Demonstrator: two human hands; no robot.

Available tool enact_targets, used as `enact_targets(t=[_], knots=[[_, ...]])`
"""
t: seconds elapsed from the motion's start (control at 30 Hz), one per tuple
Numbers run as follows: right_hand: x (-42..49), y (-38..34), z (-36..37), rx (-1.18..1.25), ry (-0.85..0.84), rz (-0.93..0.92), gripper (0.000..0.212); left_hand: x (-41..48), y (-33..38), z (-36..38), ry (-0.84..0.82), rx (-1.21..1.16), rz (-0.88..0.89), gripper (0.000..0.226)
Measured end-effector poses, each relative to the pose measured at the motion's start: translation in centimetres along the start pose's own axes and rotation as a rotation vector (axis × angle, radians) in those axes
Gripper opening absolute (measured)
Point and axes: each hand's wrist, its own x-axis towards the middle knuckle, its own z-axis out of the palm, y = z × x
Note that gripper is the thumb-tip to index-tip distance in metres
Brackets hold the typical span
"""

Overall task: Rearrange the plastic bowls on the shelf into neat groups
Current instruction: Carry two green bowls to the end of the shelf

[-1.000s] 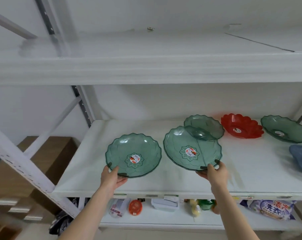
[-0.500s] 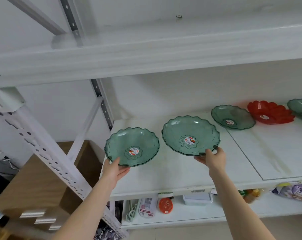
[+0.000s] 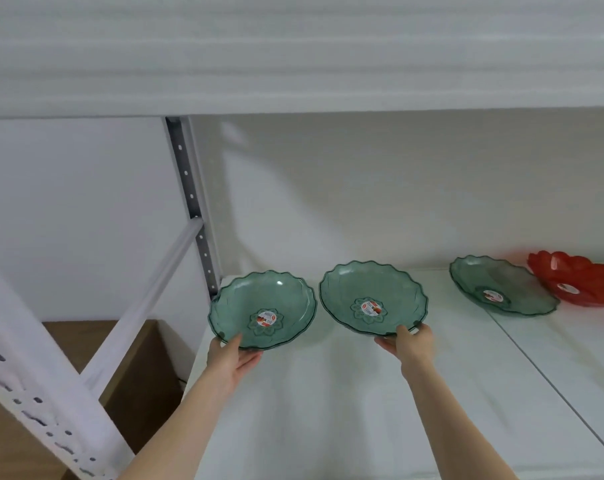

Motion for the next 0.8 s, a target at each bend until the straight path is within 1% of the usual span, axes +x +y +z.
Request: enact_targets(t=[0.3, 0.47, 0.57, 0.67, 0.8], knots=[[3.3, 1.9, 1.7, -0.017, 0.029, 0.044, 0.037, 4.3, -0.9, 0.7, 0.01, 0.006, -0.003, 0.04], [4.1, 2.2, 1.7, -0.024, 0.015, 0.05, 0.041, 4.7, -1.1, 0.6, -0.013, 0.011, -0.015, 0.039], [4.6, 2.7, 1.6, -0.01, 0.009, 0.049, 0.037, 4.5, -1.0, 0.5, -0.038, 0.06, -0.008, 0.037], [5.0, 2.8, 1.4, -0.043, 0.001, 0.036, 0.037, 4.3, -1.0, 0.3, -0.029, 0.124, 0.004, 0.035], [5.0, 2.4, 1.0, -0.231, -0.001, 0.009, 0.032, 4.0, -0.9, 0.1, 0.001, 0.297, 0.029, 0.036]])
